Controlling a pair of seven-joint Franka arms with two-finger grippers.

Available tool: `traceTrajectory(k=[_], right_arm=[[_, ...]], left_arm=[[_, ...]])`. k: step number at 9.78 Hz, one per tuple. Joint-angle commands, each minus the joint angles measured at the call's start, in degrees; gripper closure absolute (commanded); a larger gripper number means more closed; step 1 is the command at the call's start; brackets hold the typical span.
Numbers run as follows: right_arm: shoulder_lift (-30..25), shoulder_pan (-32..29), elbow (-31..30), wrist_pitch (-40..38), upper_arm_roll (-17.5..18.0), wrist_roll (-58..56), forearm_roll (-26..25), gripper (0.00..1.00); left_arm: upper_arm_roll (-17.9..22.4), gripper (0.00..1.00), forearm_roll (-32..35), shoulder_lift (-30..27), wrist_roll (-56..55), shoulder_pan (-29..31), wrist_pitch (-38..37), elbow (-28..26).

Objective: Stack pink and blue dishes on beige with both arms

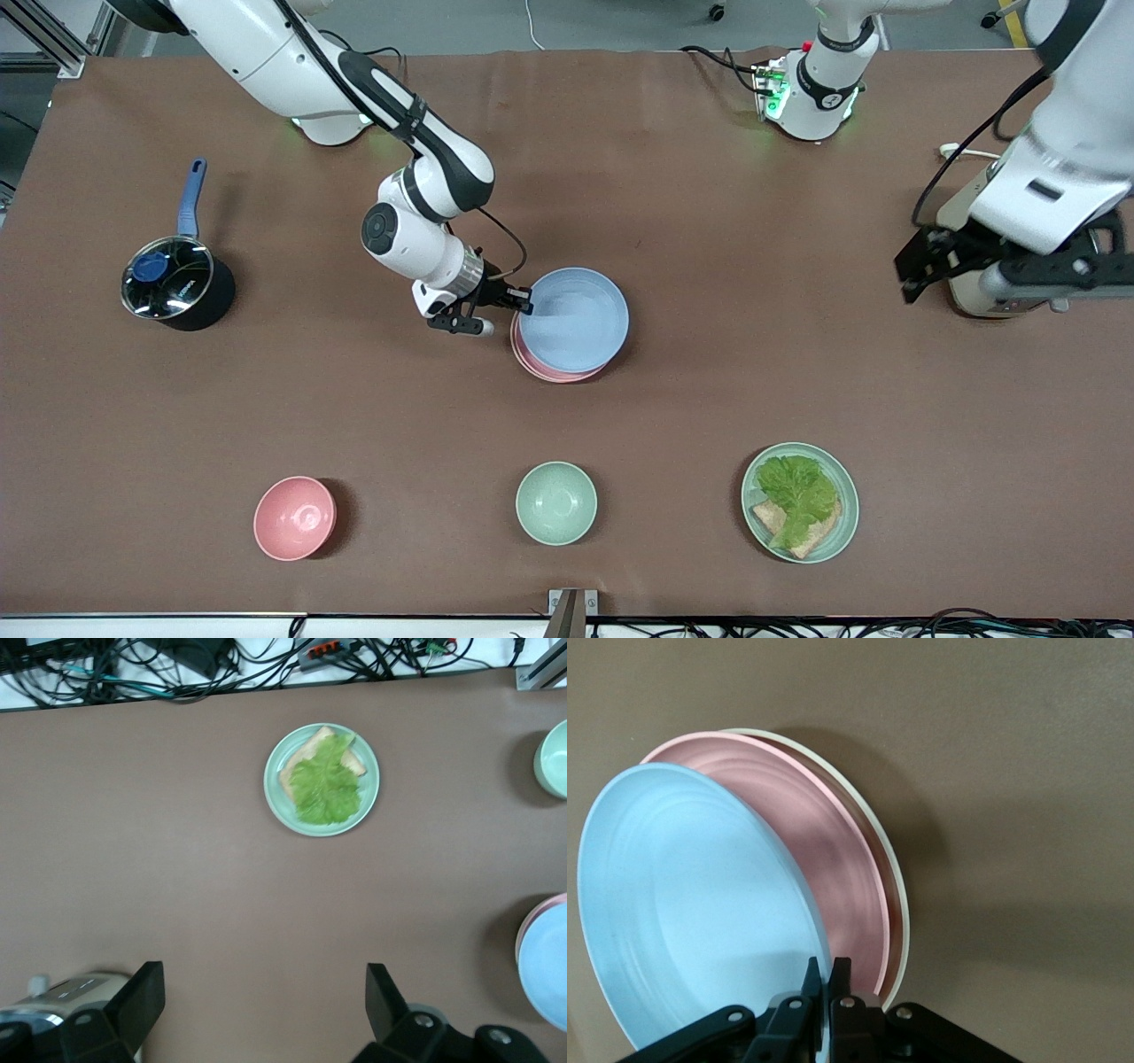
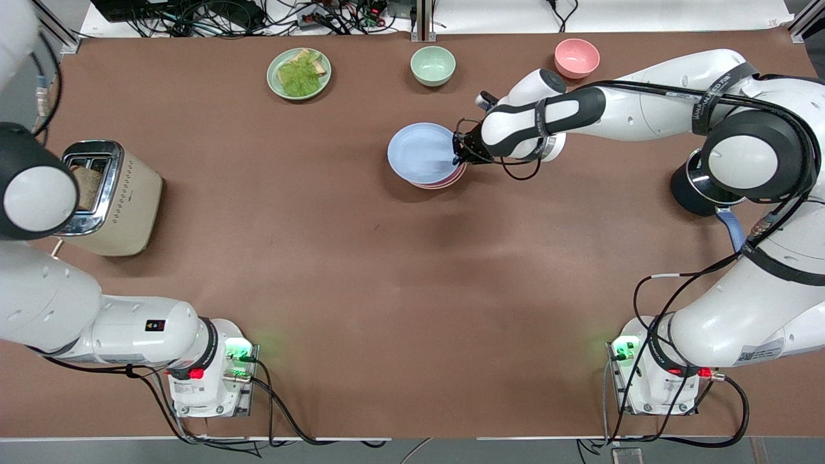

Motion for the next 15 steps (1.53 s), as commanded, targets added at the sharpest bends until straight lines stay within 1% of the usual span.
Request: traceTrajectory(k=[1,3,4,5,6,7,8,9,10,12,13,14,15], right_arm=[[-0.73,-0.73,-1.32,0.91,0.16,0.64,-0.91,0.95],[-0.38,-0.82,-1.41,1.00,-0.01,0.55,-1.52,0.95],[-0.30,-0.82,-1.50,1.00,-0.10,0.64,-1.61,0.95],[-0.38,-1.26,-1.50,0.82,-0.10,0.46,-1.61,0.75],[-0.47,-1.53,-1.41,0.82,-0.10,0.55,-1.61,0.37],[-1.34,-1.53,-1.33,0.82,-0.10,0.72,-1.61,0.14],[-3.79,-1.53,-1.15,0.56,-0.10,0.73,-1.61,0.00],[-6.94,-2.22,-1.15,-0.40,-0.10,0.81,-1.61,0.00],[-10.45,-3.71,-0.54,-4.76,-0.10,0.81,-1.61,0.00],[-17.83,-7.13,0.08,-13.38,-0.98,0.81,-1.70,0.00],[-21.70,-7.76,-0.27,-16.81,-3.77,0.81,-2.74,0.00],[-24.87,-8.20,0.17,-23.72,-8.75,0.81,-7.80,0.00],[-27.34,-8.29,2.26,-29.62,-13.85,0.81,-16.73,0.00]], left_arm=[[-0.24,0.00,-2.03,-2.64,3.51,2.01,-2.97,-1.73],[-0.32,0.00,-2.21,-3.45,5.45,3.23,-7.88,1.06],[-0.32,0.00,-3.00,-3.54,5.81,3.24,-9.12,1.78],[-0.24,0.00,-3.87,-3.88,5.81,3.24,-9.40,1.87],[0.63,0.00,-3.97,-5.11,5.81,2.81,-9.57,1.61],[0.90,0.00,-3.97,-5.21,6.07,2.63,-10.79,1.17],[2.39,0.00,-4.75,-5.21,7.90,1.75,-12.81,0.99],[5.36,0.00,-5.89,-5.47,8.96,-0.17,-14.31,0.73],[8.17,0.00,-6.78,-6.60,8.97,-2.19,-14.58,-1.27],[8.73,0.00,-6.87,-8.80,8.28,-2.65,-14.50,-5.06],[8.38,0.00,-7.13,-10.12,7.75,-2.56,-14.24,-7.16],[8.46,0.00,-9.40,-11.26,6.70,-2.13,-13.80,-9.01],[8.46,0.00,-10.38,-12.23,4.25,-2.03,-13.79,-9.98]])
